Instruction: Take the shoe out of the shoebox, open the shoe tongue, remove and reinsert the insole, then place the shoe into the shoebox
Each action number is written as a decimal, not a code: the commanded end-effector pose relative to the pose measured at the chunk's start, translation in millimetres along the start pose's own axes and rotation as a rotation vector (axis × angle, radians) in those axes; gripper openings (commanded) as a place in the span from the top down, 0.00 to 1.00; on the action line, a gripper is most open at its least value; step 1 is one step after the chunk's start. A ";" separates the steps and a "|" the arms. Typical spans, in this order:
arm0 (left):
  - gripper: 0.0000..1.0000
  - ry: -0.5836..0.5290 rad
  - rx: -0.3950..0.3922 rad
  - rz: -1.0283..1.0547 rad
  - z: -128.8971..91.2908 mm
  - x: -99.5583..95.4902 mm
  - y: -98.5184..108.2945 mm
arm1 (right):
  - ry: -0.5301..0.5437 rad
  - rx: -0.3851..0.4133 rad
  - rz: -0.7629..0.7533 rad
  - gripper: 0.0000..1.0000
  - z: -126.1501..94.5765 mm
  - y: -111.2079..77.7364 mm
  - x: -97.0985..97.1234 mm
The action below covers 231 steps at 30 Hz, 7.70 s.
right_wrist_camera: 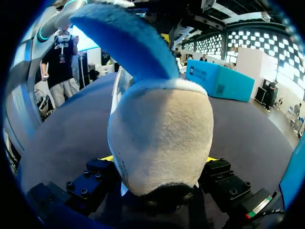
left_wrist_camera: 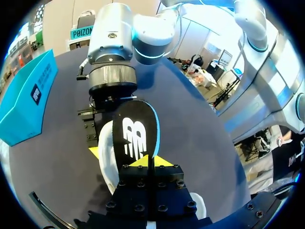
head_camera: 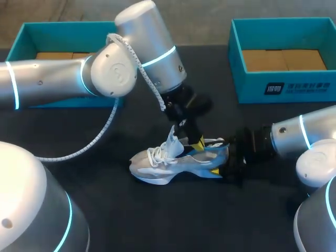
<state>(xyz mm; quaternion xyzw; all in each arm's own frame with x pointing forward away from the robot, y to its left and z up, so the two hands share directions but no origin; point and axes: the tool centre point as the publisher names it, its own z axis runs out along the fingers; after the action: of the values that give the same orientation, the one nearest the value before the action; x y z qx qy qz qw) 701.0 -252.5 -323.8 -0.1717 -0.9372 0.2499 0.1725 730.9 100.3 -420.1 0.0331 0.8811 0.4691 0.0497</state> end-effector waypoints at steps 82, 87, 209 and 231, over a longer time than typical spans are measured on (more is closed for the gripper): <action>0.51 -0.835 -0.135 0.047 22.9 -10.7 -3.9 | -0.001 0.006 0.000 1.00 2.5 1.0 -0.4; 0.51 -0.840 -0.134 0.045 24.0 -15.2 -1.0 | -0.001 0.006 0.000 1.00 2.5 1.0 -0.4; 1.00 -0.086 0.472 0.360 -159.3 33.0 -125.4 | -0.001 0.006 0.000 1.00 2.5 1.0 -0.4; 1.00 -0.096 0.470 0.372 -165.2 35.4 -129.6 | -0.001 0.006 0.000 1.00 2.5 1.0 -0.4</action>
<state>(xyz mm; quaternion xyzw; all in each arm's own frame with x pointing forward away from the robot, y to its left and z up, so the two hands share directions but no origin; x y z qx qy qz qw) 706.5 -276.0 -112.0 -0.2835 -0.8135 0.4948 0.1141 730.9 100.3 -420.1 0.0330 0.8811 0.4691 0.0498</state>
